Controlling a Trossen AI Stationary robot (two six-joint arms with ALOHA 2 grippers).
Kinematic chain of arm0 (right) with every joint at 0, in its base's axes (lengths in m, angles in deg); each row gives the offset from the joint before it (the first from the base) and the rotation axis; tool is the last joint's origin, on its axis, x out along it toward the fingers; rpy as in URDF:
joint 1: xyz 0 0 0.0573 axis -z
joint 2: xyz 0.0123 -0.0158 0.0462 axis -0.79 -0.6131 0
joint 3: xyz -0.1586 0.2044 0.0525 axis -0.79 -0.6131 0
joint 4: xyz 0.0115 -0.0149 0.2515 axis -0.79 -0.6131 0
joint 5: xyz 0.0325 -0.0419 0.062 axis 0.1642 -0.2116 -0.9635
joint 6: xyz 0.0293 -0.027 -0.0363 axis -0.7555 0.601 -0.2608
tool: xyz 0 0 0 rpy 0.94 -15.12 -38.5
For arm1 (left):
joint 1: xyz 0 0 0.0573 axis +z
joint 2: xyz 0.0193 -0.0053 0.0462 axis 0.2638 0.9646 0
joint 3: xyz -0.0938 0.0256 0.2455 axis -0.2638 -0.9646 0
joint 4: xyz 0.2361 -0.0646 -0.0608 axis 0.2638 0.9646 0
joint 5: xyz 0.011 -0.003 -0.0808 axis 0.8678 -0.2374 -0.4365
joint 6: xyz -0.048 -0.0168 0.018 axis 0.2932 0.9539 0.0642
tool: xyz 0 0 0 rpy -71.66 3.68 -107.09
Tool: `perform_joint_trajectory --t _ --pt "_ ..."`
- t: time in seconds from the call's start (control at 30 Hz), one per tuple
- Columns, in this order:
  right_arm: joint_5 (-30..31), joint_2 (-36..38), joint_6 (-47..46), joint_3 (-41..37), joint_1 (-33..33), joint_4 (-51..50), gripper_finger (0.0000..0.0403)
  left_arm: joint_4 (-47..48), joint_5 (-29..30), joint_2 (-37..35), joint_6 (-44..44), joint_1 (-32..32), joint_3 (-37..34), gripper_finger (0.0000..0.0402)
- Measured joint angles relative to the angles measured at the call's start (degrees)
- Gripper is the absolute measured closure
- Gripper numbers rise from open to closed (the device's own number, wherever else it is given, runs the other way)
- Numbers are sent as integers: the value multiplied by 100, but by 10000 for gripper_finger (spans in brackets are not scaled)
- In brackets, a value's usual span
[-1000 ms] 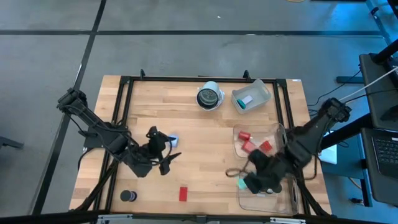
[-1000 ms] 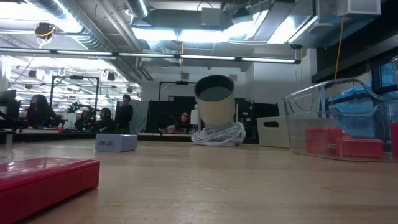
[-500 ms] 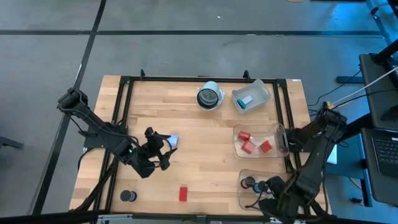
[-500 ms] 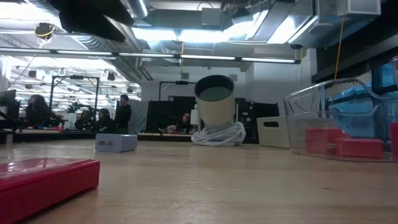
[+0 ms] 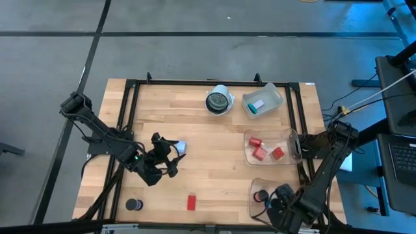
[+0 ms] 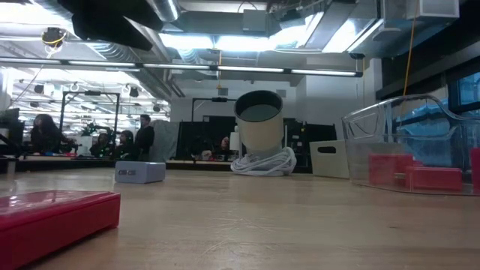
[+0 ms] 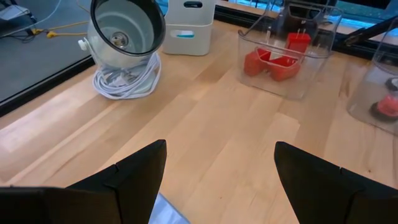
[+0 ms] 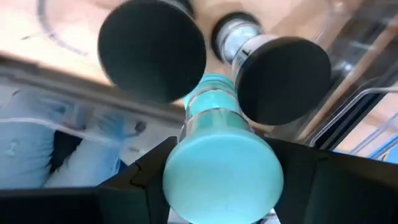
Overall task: Pick & Place Office items
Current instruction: Put the light blue hourglass into the bottom transparent bin
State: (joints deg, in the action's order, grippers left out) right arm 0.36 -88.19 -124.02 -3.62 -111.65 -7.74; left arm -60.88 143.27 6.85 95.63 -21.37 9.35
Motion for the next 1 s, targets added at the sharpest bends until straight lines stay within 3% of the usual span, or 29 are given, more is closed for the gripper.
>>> perform_joint_trajectory --t 0.23,0.7,1.0 --pt "322 -6 39 0 0 -469 209 -12 0 0 -2 0 0 105" --pt "379 -6 184 0 -21 -964 209 -10 1 -2 -4 0 0 105" --pt "99 -4 347 176 -71 -354 209 -10 -2 -2 -4 0 0 105"
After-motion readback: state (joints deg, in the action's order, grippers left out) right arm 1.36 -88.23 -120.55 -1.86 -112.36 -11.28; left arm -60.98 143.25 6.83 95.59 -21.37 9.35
